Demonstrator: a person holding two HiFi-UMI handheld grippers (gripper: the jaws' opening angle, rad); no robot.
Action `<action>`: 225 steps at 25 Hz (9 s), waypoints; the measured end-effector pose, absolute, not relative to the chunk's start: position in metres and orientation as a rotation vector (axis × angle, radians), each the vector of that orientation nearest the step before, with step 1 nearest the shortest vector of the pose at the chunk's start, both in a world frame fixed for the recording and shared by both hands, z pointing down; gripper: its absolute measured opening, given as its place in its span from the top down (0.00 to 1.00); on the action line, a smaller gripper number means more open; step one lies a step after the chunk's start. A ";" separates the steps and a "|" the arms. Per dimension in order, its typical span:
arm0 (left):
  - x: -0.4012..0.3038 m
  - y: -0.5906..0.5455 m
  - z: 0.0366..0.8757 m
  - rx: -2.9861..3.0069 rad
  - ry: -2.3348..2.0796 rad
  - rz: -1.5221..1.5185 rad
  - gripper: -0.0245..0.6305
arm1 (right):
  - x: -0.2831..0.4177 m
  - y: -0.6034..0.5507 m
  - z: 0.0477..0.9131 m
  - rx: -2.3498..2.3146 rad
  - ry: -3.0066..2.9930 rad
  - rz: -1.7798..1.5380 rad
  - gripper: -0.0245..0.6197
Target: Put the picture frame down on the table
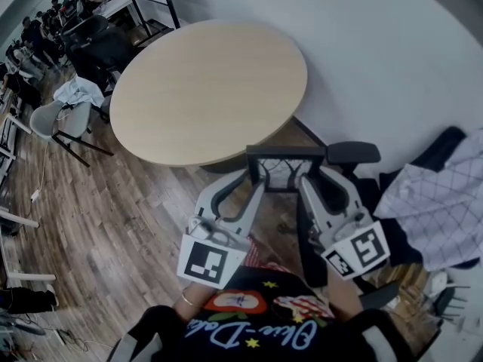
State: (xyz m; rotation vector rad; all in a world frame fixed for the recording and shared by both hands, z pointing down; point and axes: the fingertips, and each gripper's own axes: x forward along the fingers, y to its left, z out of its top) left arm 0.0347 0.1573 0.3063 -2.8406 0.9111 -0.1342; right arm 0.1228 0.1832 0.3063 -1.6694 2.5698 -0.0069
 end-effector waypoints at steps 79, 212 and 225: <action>-0.038 -0.122 0.315 -2.790 1.115 -0.166 0.82 | 0.054 -0.112 0.317 -1.519 2.708 -0.072 0.85; -0.010 -0.274 0.567 -3.017 1.345 -0.930 0.82 | 0.086 -0.291 0.574 -1.708 2.989 -1.028 0.84; 0.008 -0.278 0.581 -3.033 1.262 -0.973 0.82 | 0.073 -0.292 0.596 -1.707 3.125 -1.053 0.84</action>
